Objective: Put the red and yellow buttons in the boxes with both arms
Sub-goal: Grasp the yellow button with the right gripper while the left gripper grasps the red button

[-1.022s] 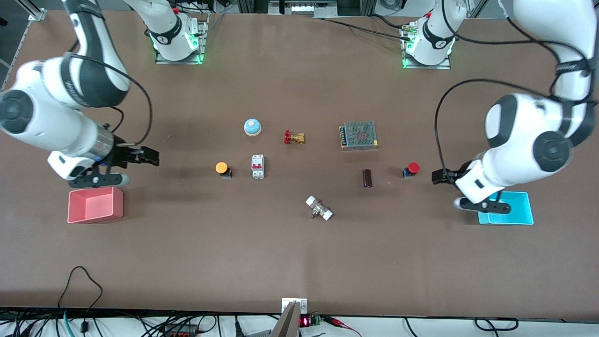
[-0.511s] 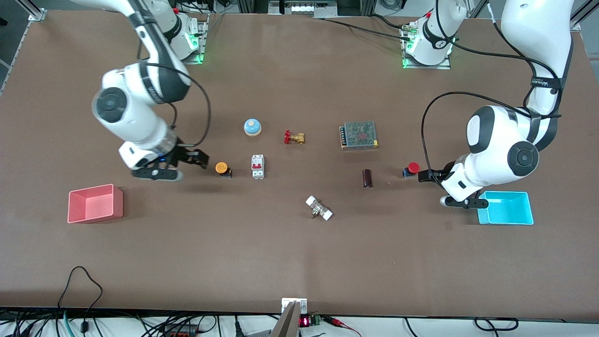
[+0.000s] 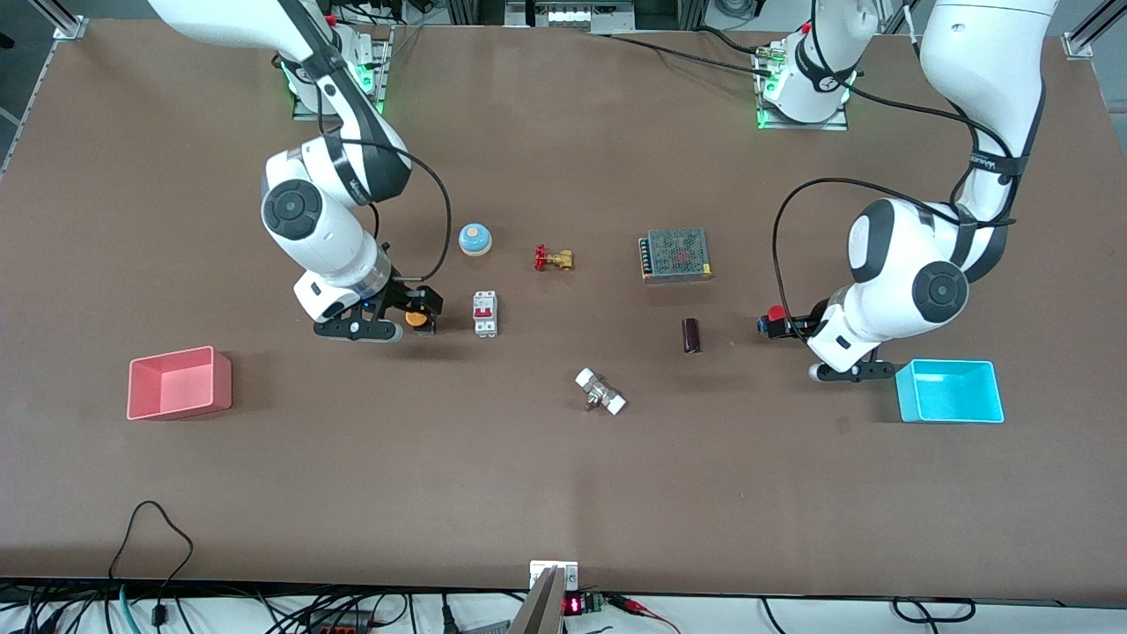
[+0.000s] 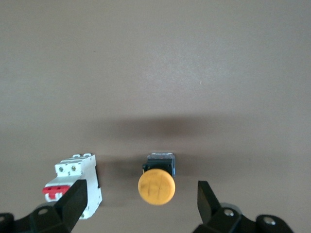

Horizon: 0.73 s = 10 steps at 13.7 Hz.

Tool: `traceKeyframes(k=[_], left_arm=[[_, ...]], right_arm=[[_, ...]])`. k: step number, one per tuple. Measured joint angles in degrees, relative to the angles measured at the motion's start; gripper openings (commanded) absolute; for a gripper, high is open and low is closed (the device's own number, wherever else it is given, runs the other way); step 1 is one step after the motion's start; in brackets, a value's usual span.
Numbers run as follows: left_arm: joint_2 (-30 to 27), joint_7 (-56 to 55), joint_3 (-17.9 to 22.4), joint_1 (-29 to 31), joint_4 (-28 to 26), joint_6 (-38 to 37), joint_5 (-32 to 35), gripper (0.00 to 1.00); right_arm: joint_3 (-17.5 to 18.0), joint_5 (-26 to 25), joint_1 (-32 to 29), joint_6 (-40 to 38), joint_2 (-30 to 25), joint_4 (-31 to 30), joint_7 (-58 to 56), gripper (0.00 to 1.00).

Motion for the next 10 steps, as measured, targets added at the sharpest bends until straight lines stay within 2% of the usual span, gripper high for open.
traceKeyframes(k=[5, 10], left_arm=[[0.01, -3.91, -0.16, -1.35, -2.99, 3.48, -0.04, 1.0], [0.02, -4.58, -0.23, -1.36, -5.14, 3.73, -0.1, 1.0]], right_arm=[[-0.35, -0.58, 0.0, 5.94, 4.42, -0.05, 0.04, 1.0], [-0.44, -0.94, 0.0, 7.03, 6.49, -0.09, 0.04, 1.0]])
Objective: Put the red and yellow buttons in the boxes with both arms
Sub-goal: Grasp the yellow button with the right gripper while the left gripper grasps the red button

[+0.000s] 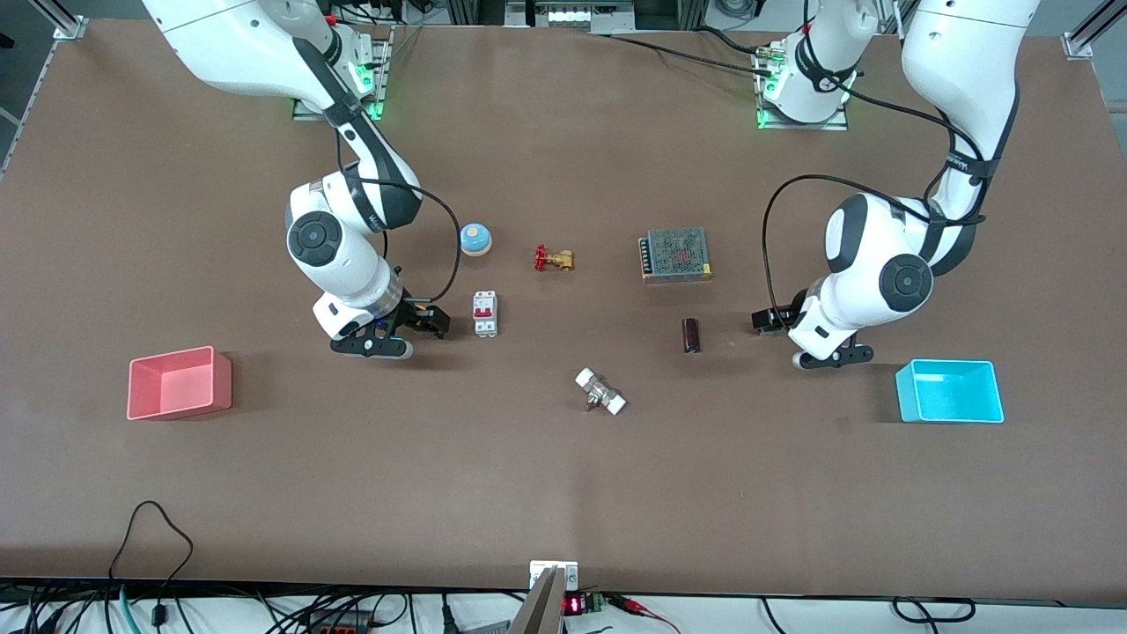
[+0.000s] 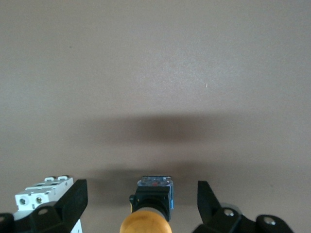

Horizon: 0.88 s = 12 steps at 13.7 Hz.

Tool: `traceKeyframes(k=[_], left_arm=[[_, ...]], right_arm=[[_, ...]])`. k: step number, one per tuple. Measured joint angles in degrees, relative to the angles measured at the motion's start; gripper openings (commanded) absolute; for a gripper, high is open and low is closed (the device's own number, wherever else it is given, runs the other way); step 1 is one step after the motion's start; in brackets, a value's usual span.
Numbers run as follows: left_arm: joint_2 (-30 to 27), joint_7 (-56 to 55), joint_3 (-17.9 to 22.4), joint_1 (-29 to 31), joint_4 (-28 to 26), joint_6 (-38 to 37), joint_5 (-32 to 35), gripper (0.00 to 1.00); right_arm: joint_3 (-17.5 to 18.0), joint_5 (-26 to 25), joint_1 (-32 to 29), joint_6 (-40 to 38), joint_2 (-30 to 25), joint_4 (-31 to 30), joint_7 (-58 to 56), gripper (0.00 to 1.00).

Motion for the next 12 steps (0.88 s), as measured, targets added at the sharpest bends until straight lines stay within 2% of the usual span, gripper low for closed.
traceKeyframes(k=[2, 4, 10, 12], left_arm=[[0.03, -0.04, -0.3, -0.01, -0.49, 0.36, 0.0, 0.99], [0.12, -0.23, -0.67, -0.1, -0.86, 1.08, -0.03, 0.92], [0.5, -0.4, -1.29, -0.13, -1.21, 1.18, -0.05, 0.48], [0.8, -0.4, -1.29, -0.13, -1.22, 1.19, -0.05, 0.37]], right_arm=[[0.0, -0.11, 0.01, -0.61, 0.21, -0.28, 0.0, 1.0], [0.0, -0.26, 0.02, -1.84, 0.2, -0.32, -0.04, 1.0], [0.05, -0.52, 0.09, -4.47, -0.03, -0.31, -1.28, 1.0], [0.06, -0.59, 0.17, -4.6, -0.07, -0.28, -1.32, 0.97]])
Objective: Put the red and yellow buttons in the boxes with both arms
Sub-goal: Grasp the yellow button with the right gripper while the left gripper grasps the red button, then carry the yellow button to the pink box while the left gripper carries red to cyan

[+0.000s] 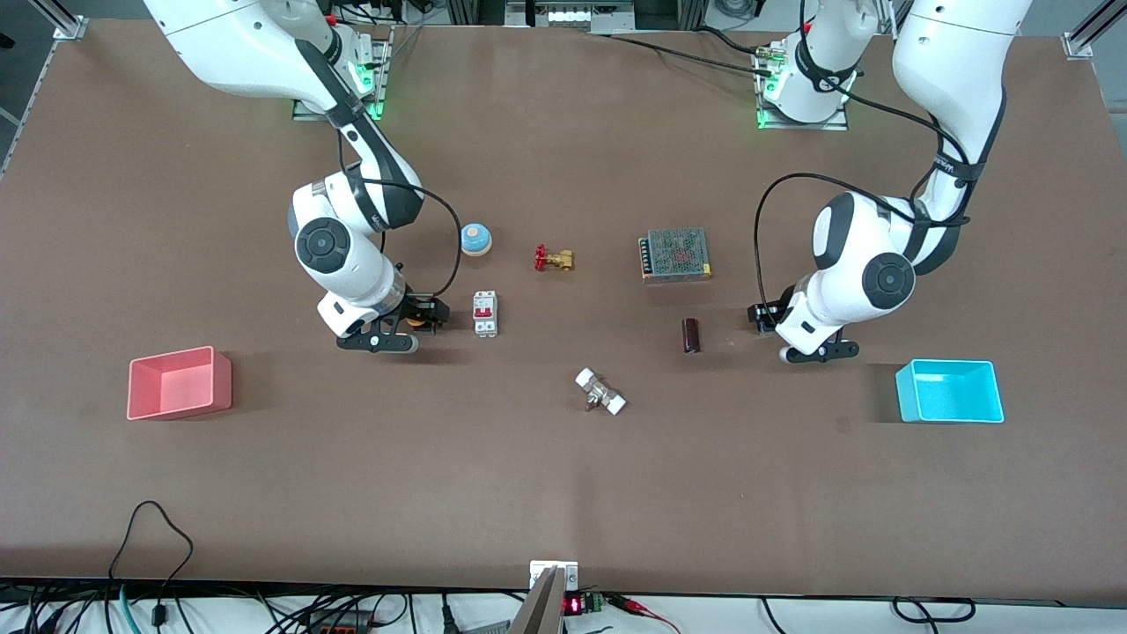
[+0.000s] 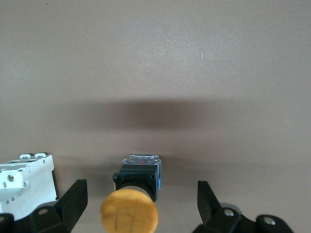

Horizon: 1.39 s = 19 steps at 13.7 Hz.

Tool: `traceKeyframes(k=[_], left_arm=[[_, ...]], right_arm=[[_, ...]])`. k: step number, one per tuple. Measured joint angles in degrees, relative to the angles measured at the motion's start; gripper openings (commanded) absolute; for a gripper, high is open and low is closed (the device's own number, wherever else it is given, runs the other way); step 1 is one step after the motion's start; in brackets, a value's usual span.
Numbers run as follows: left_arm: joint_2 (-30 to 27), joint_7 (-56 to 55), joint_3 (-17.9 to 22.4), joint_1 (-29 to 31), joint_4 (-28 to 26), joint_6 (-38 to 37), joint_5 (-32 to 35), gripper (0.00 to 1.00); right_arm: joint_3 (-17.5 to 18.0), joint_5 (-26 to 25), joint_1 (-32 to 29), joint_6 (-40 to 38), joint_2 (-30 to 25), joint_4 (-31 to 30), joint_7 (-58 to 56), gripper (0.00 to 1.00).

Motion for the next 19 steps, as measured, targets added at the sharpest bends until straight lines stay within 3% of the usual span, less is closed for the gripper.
traceKeyframes(k=[5, 9, 14, 19], left_arm=[[0.01, 0.0, -0.02, 0.0, 0.09, 0.17, 0.0, 0.35], [-3.05, 0.0, 1.68, 0.76, 1.47, -0.8, 0.0, 0.35], [-7.33, 6.19, 4.12, 9.65, 7.7, -8.95, 2.17, 0.35], [-4.49, 15.9, 4.27, 17.61, 13.44, -9.28, 5.14, 0.35]], right_arm=[[0.06, -0.32, 0.99, 0.0, 0.0, 0.47, -0.03, 0.85], [0.05, -0.51, 1.12, -0.03, 0.0, 0.5, -0.78, 0.68], [0.05, -0.6, 1.13, -0.12, 0.01, 0.48, -2.36, 0.25], [-0.06, -0.64, 1.13, -0.16, 0.02, 0.47, -4.59, 0.22]])
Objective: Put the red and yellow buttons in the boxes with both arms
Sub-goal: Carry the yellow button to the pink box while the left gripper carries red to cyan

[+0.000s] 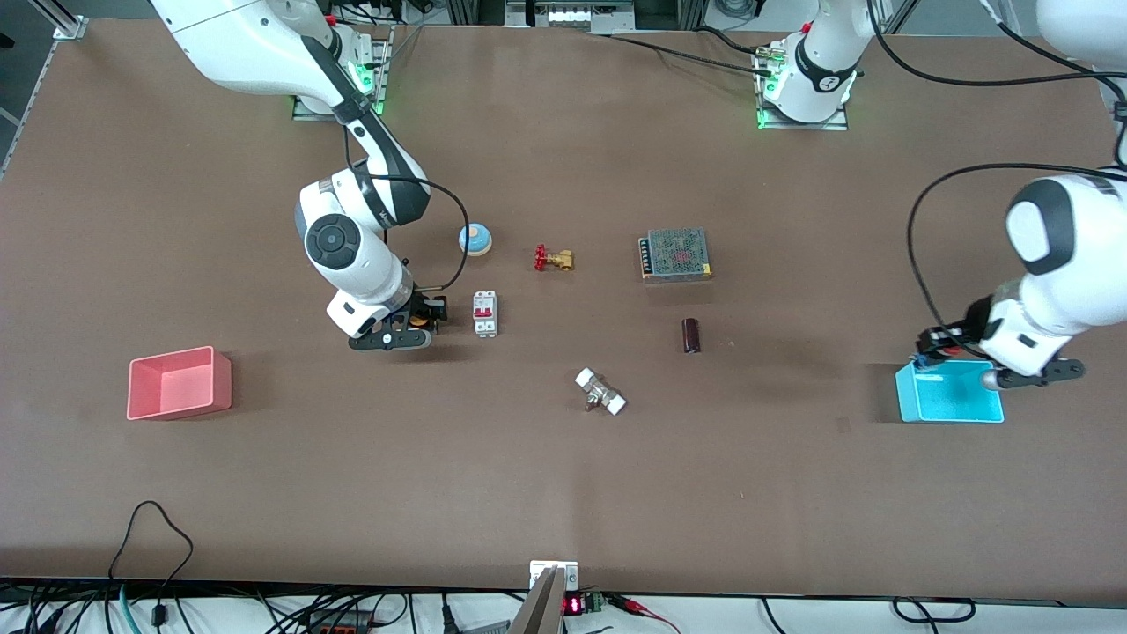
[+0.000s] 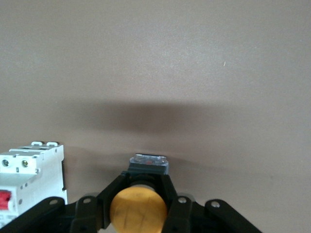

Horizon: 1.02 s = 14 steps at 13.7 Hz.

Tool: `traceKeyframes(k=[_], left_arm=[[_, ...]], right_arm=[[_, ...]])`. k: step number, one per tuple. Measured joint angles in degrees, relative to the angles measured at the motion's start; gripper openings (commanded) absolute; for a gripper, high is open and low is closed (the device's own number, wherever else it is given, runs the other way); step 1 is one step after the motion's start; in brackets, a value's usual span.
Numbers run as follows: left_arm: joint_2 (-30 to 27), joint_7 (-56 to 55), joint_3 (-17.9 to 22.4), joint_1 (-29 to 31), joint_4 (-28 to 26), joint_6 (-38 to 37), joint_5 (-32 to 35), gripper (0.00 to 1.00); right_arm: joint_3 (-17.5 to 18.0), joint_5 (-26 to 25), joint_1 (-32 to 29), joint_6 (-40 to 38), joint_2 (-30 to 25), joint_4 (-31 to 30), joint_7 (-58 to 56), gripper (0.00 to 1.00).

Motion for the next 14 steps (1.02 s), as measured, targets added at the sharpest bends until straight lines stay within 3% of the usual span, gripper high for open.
traceKeyframes(k=[3, 5, 9, 14], left_arm=[[3.74, 2.62, -0.01, 2.32, 3.31, -0.04, 0.21, 0.35], [5.49, 3.99, -0.03, 3.49, 4.37, -0.06, 1.9, 0.35], [8.75, 8.03, -0.03, 4.27, 8.66, -0.53, 3.37, 0.35], [14.58, 9.77, -0.14, 4.5, 13.03, -0.56, 3.37, 0.34]], right_arm=[[-1.36, -0.02, -0.24, -1.24, -1.28, 1.17, -3.09, 0.2], [-3.4, -0.01, -2.48, -9.14, -5.37, 4.3, -8.23, 0.2], [-4.51, 0.07, -15.02, -22.69, -13.93, 10.9, -23.38, 0.2], [-5.94, 0.11, -24.87, -22.53, -8.61, 15.57, -37.56, 0.21]])
